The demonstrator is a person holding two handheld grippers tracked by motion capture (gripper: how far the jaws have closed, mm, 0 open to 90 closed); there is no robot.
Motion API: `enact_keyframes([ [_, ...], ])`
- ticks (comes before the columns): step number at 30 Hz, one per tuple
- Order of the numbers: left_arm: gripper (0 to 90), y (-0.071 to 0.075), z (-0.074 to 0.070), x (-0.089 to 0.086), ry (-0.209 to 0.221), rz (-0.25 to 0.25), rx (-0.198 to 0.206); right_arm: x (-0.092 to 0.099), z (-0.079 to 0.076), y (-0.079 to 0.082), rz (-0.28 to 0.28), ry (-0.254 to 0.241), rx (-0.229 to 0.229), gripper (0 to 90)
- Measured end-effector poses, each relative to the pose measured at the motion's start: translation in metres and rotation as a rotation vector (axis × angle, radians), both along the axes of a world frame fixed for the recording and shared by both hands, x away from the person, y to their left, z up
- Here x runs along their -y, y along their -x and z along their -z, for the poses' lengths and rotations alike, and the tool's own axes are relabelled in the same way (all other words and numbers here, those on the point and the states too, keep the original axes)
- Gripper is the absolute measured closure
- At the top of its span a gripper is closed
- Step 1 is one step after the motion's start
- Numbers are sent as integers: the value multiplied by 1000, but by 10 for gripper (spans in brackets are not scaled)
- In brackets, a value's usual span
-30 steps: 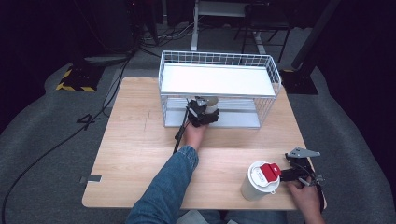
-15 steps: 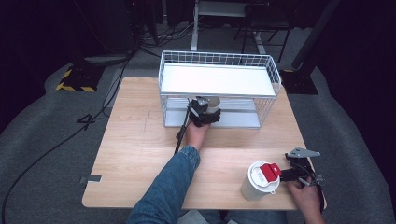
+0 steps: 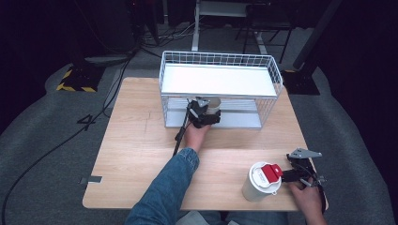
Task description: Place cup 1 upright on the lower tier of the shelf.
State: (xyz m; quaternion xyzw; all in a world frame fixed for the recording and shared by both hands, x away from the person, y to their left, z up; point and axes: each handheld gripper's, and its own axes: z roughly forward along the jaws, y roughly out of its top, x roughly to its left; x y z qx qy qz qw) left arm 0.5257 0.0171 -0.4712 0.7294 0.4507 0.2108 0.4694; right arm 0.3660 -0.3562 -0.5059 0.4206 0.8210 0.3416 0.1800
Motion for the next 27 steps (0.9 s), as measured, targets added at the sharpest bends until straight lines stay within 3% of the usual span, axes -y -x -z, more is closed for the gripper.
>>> enact_keyframes([
  [3, 101, 6, -4, -2, 22, 32, 15, 0, 0, 0, 0, 0, 0, 7],
  [8, 74, 16, -8, -6, 47, 38, 12, 0, 0, 0, 0, -1, -1, 7],
  [18, 72, 37, -22, -22, 33, 68, 38, 0, 0, 0, 0, -1, -2, 7],
  [22, 86, 46, -28, -29, 49, 74, 37, 0, 0, 0, 0, -1, -2, 7],
  [27, 89, 58, -38, -39, 48, 78, 64, -1, 0, 0, 3, -2, -3, 6],
])
